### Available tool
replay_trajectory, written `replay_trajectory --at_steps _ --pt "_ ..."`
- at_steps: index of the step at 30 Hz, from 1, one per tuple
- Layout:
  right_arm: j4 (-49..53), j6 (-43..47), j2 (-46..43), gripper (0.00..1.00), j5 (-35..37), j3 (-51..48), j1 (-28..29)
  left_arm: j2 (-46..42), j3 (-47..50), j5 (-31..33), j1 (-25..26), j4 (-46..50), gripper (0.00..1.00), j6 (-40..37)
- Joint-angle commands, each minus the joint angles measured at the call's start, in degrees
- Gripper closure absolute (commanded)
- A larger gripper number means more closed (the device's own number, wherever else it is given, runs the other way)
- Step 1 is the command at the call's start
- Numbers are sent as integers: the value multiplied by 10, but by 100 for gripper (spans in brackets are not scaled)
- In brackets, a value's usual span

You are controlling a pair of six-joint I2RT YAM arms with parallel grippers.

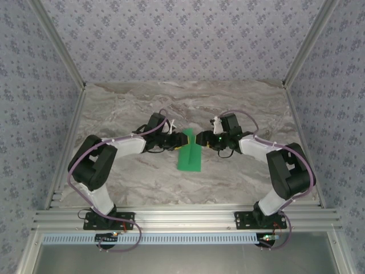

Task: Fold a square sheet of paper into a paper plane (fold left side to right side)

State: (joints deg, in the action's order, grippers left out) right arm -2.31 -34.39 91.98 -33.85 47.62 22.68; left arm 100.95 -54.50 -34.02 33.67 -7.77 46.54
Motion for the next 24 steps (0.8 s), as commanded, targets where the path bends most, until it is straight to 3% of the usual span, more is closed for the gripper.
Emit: replay_trajectory --at_steps 1,6,12,15,19,24 --pt "-69 -60 4 38 -55 -3 6 8 -16 6 8 -11 66 0" --pt "-76 -77 28 39 -55 4 20 11 -16 15 7 -8 71 0" --pt "-71 -89 54 50 -47 5 27 10 -16 21 7 -7 75 2" --pt "-70 -90 63 61 -46 8 29 10 -16 23 7 -6 76 2" --pt "-34 -66 63 88 -32 20 26 2 -17 33 7 8 77 -5" --pt "101 23 68 93 44 60 25 -36 -17 90 6 84 64 -45"
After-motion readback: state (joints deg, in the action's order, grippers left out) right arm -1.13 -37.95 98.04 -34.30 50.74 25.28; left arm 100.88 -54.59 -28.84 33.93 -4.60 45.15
